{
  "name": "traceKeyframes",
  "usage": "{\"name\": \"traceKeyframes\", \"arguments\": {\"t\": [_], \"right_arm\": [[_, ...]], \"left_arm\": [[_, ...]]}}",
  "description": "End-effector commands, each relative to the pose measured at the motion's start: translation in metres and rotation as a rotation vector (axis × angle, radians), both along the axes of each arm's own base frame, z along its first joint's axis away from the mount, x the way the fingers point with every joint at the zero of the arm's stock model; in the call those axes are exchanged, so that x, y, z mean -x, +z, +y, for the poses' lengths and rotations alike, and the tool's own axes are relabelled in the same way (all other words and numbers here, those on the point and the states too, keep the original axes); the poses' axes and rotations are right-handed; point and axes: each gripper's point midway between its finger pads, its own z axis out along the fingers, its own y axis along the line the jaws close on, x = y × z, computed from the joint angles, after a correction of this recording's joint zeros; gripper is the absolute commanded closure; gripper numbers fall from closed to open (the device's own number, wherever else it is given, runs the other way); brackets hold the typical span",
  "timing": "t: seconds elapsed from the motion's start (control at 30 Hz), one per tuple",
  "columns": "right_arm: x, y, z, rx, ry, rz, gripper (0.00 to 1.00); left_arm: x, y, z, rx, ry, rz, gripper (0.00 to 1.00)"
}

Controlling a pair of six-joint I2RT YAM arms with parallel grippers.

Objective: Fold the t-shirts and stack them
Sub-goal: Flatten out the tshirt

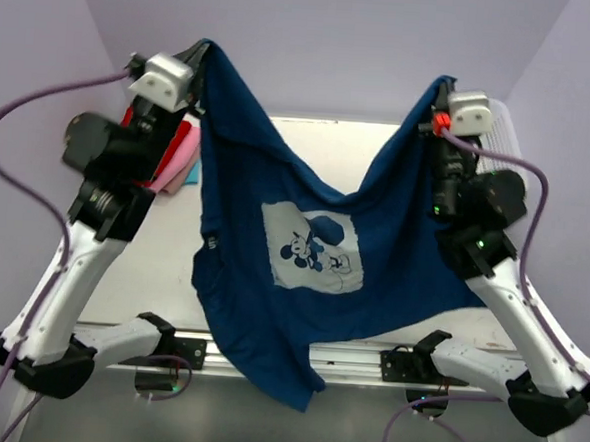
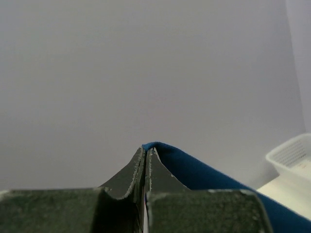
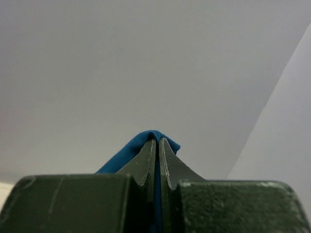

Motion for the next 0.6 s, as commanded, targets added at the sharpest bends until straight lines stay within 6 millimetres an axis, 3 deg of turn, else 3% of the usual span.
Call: {"name": "traceKeyframes", "arguments": {"t": [0.0, 0.03, 0.07, 0.1, 0.17, 0.2, 0.23, 0.27, 0.33, 0.4, 0.47, 0.53, 0.57], "right_arm": [[-0.026, 0.012, -0.031, -0.130, -0.043, -0.011, 1.00], [-0.037, 0.007, -0.037, -0.144, -0.035, 0.011, 1.00], [-0.058, -0.005, -0.039, -0.153, -0.038, 0.058, 1.00], [-0.071, -0.011, -0.059, -0.213, -0.058, 0.070, 1.00], [-0.093, -0.023, -0.066, -0.246, -0.031, 0.096, 1.00], [-0.112, -0.036, -0.082, -0.309, -0.029, 0.115, 1.00], [-0.122, -0.043, -0.082, -0.316, 0.002, 0.133, 1.00], [-0.130, -0.048, -0.085, -0.337, 0.011, 0.132, 1.00], [-0.145, -0.062, -0.086, -0.325, 0.000, 0.134, 1.00], [-0.143, -0.060, -0.088, -0.275, -0.021, 0.093, 1.00], [-0.129, -0.053, -0.091, -0.265, -0.027, 0.037, 1.00], [-0.094, -0.026, -0.092, -0.230, -0.021, -0.061, 1.00], [-0.083, -0.023, -0.090, -0.214, -0.010, -0.093, 1.00]], "left_arm": [[-0.048, -0.002, 0.026, 0.025, 0.046, 0.021, 1.00], [-0.056, -0.007, 0.026, 0.011, -0.014, 0.029, 1.00], [-0.081, -0.024, 0.031, 0.048, -0.037, 0.095, 1.00], [-0.098, -0.032, 0.062, 0.064, 0.013, 0.116, 1.00], [-0.103, -0.035, 0.069, 0.130, -0.125, 0.118, 1.00], [-0.113, -0.043, 0.103, 0.153, -0.095, 0.066, 1.00], [-0.113, -0.049, 0.111, 0.174, -0.119, 0.055, 1.00], [-0.120, -0.068, 0.120, 0.236, -0.149, 0.091, 1.00], [-0.117, -0.068, 0.132, 0.227, -0.147, 0.046, 1.00], [-0.116, -0.071, 0.132, 0.211, -0.143, 0.040, 1.00], [-0.094, -0.059, 0.129, 0.165, -0.119, -0.012, 1.00], [-0.077, -0.050, 0.122, 0.124, -0.121, -0.033, 1.00], [-0.059, -0.033, 0.114, 0.087, -0.129, -0.075, 1.00]]}}
